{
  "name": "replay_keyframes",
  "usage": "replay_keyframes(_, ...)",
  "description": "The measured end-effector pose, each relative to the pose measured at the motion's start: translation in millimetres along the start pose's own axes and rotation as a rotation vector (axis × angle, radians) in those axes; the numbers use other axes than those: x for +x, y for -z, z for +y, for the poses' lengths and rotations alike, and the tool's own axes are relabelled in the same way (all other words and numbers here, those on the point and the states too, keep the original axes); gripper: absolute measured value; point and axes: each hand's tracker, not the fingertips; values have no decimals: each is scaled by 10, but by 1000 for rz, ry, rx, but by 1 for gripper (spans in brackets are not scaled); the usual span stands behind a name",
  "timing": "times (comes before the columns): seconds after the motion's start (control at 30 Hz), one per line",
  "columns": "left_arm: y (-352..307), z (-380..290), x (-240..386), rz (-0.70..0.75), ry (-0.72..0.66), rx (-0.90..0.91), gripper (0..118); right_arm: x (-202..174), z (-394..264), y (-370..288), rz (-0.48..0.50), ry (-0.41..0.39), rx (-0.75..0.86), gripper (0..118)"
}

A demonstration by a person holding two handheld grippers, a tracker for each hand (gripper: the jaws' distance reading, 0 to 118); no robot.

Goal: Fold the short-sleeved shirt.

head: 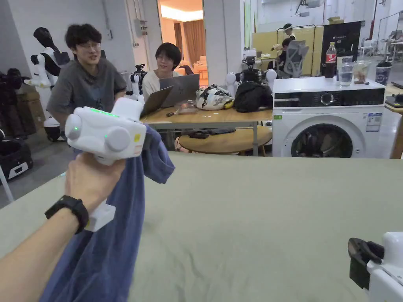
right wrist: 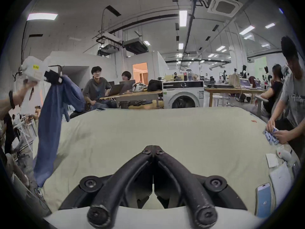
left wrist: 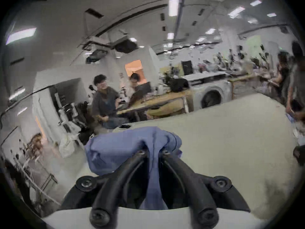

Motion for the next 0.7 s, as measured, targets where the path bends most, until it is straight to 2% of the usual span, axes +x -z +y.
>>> replay_keyframes(0.23,596,-603,1803,-360,-65,-89,3,473,42,-339,-42,57,20,0)
replay_keyframes(0.3,639,-726,2493,-500,-97,-125,3,679,38,-515,-119,50,34,0)
replay_keyframes(0.47,189,-969,3872,-893,-2,-157,3,1181,7,-871,-260,93,22,0)
replay_keyframes(0.6,-123,-1159,4410,-1076,3,-209,3,1405,-63,-1152,-319,101,22,0)
replay_keyframes(0.67,-179,-1247,4434,-1094,22,-215,4,1447,-97,-1252,-335,108,25,0)
replay_keyframes(0.7,-170,-1290,4385,-1089,13,-206,16,1460,-113,-1276,-340,109,25,0)
